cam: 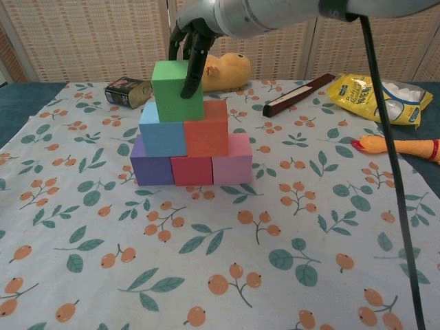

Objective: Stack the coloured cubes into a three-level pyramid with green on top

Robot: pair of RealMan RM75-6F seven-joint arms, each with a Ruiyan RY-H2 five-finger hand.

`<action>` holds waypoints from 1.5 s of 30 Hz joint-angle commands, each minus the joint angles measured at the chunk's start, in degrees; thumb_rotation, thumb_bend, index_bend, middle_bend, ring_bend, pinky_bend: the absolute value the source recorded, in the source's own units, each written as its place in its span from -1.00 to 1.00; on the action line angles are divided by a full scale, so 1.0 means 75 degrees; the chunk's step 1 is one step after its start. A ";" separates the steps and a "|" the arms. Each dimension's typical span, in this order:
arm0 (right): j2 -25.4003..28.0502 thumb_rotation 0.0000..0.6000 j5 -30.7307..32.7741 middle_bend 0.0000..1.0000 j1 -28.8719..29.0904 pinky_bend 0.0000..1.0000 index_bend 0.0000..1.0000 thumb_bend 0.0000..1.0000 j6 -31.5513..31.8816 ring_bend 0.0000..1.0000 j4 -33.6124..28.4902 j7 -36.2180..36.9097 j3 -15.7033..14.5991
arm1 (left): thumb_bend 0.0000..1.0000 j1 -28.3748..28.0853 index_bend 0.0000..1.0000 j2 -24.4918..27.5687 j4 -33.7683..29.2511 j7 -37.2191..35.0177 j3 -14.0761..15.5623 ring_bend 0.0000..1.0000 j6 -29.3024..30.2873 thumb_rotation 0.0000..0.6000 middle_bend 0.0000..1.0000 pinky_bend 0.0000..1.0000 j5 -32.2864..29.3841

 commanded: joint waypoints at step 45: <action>0.1489 1.00 -0.2340 -0.73 -0.1635 -1.00 -1.00 -0.76 -0.0440 -1.00 -0.1486 0.1840 -0.0007 | -0.40 -0.0517 -0.84 0.0127 -0.0313 -0.0096 -0.0055 -1.00 -0.0536 1.00 -1.00 -0.91 0.0202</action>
